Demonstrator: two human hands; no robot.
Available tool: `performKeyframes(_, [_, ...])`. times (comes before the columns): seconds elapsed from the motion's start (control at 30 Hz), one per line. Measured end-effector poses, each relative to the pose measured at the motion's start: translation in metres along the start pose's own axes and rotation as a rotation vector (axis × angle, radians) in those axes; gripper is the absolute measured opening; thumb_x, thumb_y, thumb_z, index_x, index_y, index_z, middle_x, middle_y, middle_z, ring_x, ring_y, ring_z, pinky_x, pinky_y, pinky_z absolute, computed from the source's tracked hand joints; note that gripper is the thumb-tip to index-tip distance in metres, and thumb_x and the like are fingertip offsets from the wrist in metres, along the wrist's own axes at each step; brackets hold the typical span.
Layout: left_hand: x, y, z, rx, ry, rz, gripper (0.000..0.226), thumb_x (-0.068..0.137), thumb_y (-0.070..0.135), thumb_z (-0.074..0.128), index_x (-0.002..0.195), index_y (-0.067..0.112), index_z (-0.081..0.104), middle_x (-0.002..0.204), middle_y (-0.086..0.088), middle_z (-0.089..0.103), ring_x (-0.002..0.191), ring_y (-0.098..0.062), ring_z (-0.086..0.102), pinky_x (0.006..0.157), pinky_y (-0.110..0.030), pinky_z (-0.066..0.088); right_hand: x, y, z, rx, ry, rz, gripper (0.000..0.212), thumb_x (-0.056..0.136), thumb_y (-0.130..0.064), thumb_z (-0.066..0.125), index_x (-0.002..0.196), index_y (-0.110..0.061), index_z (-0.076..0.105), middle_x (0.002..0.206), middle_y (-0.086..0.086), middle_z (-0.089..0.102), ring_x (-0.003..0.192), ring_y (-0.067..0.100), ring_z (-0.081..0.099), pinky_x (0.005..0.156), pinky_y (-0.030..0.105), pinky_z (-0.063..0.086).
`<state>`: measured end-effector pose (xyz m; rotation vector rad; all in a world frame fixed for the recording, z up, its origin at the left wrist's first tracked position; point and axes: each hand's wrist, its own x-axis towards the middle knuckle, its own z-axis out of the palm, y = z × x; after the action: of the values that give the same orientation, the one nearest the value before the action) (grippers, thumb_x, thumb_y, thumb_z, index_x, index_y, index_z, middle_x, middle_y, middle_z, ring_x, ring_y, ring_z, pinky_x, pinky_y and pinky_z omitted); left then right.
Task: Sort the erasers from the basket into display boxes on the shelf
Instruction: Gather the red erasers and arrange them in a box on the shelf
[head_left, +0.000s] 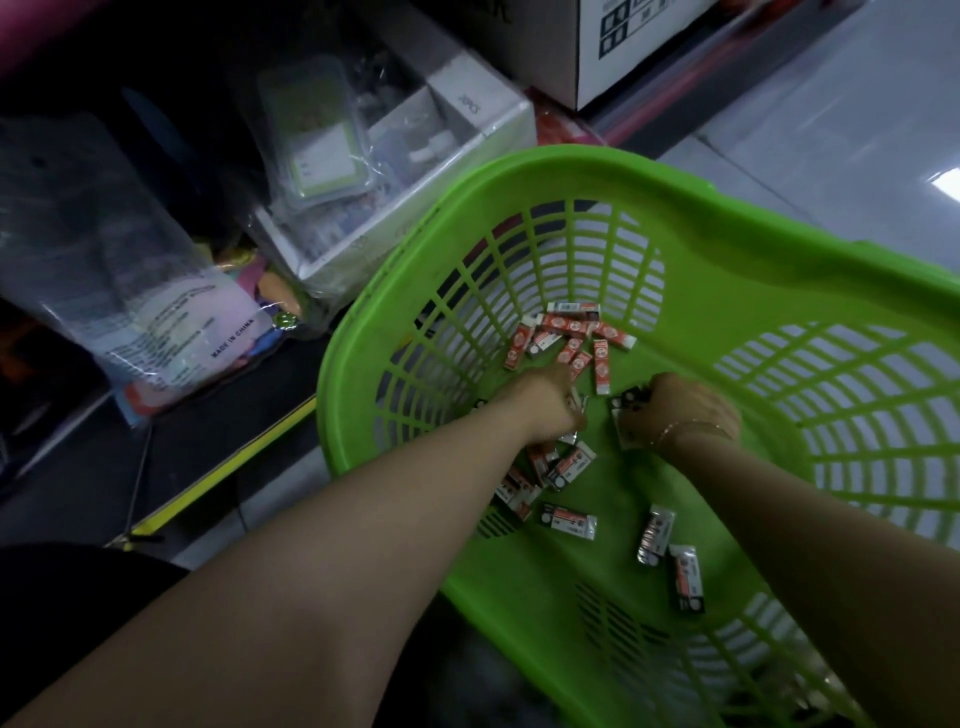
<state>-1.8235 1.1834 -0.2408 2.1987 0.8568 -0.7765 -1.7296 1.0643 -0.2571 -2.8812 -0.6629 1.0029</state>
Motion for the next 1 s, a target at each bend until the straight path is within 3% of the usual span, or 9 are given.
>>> performKeyframes(0.17, [-0.003,0.009,0.016,0.080,0.035,-0.121,0.028,0.088,0.008,0.054,0.116,0.007,0.054,0.116,-0.015,0.058,0.102,-0.031,0.059,0.082,-0.035,0.053,0.005,0.003,-0.006,-0.047,0.074,0.016,0.032,0.084,-0.045,0.058,0.069,-0.017,0.053,0.059,0.000,0.048,0.050,0.012,0.041,0.045,0.017,0.025])
performKeyframes(0.27, [0.000,0.015,0.028,0.013,0.147,-0.226,0.026,0.088,0.009,0.058,0.114,0.005,0.057,0.118,-0.015,0.059,0.106,-0.031,0.059,0.085,-0.036,0.053,0.004,0.005,0.003,0.040,0.047,-0.026,0.027,0.083,-0.041,0.059,0.085,-0.014,0.059,0.068,0.003,0.053,0.062,0.020,0.048,0.050,0.021,0.032])
performKeyframes(0.4, [0.007,0.020,0.042,0.106,0.196,-0.265,0.040,0.093,0.016,0.058,0.130,0.005,0.046,0.131,-0.015,0.052,0.116,-0.031,0.055,0.087,-0.038,0.050,0.000,0.002,0.018,0.240,-0.022,-0.065,0.026,0.083,-0.035,0.060,0.096,-0.013,0.056,0.095,0.013,0.061,0.074,0.025,0.049,0.061,0.025,0.037])
performKeyframes(0.5, [0.010,0.019,0.044,0.306,0.203,-0.201,0.036,0.096,0.013,0.052,0.130,0.005,0.044,0.129,-0.014,0.055,0.113,-0.028,0.058,0.084,-0.036,0.050,-0.007,-0.001,0.029,0.156,-0.004,-0.088,0.027,0.086,-0.036,0.056,0.101,-0.015,0.053,0.101,0.011,0.059,0.081,0.028,0.056,0.063,0.028,0.040])
performKeyframes(0.6, [0.009,0.017,0.039,0.299,0.201,-0.159,0.035,0.093,0.021,0.058,0.125,0.011,0.050,0.123,-0.009,0.059,0.109,-0.027,0.060,0.080,-0.034,0.049,-0.012,-0.004,0.035,0.022,0.059,-0.084,0.025,0.090,-0.036,0.049,0.105,-0.016,0.048,0.103,0.010,0.057,0.087,0.030,0.061,0.061,0.029,0.038])
performKeyframes(0.7, [0.007,0.016,0.026,0.131,0.077,-0.119,0.034,0.084,0.039,0.066,0.107,0.016,0.059,0.109,-0.007,0.063,0.096,-0.027,0.061,0.075,-0.033,0.050,-0.009,-0.009,0.033,0.037,0.044,-0.053,0.024,0.089,-0.035,0.052,0.100,-0.015,0.044,0.106,0.010,0.056,0.090,0.030,0.061,0.061,0.030,0.036])
performKeyframes(0.83, [0.006,0.007,-0.001,-0.676,0.060,-0.170,0.018,0.086,0.032,0.066,0.095,0.018,0.059,0.109,-0.008,0.063,0.081,-0.016,0.067,0.076,-0.030,0.057,0.004,-0.003,0.024,0.180,-0.031,-0.063,0.028,0.082,-0.036,0.059,0.094,-0.017,0.043,0.084,0.005,0.057,0.075,0.026,0.055,0.059,0.029,0.041])
performKeyframes(0.93, [0.012,-0.005,-0.024,-0.879,0.152,-0.207,0.019,0.083,0.025,0.067,0.096,0.026,0.054,0.108,-0.003,0.057,0.094,-0.019,0.058,0.087,-0.033,0.049,0.014,0.002,0.009,0.652,-0.231,0.026,0.031,0.076,-0.026,0.073,0.096,-0.013,0.054,0.076,0.004,0.061,0.073,0.025,0.061,0.065,0.031,0.051])
performKeyframes(1.0, [0.014,-0.011,-0.030,-0.849,0.185,-0.178,0.019,0.081,0.022,0.069,0.090,0.027,0.053,0.102,-0.003,0.062,0.094,-0.023,0.058,0.078,-0.031,0.049,0.020,0.002,-0.004,0.979,-0.400,0.070,0.025,0.074,-0.007,0.071,0.097,-0.001,0.062,0.070,0.008,0.069,0.056,0.020,0.065,0.051,0.026,0.054])
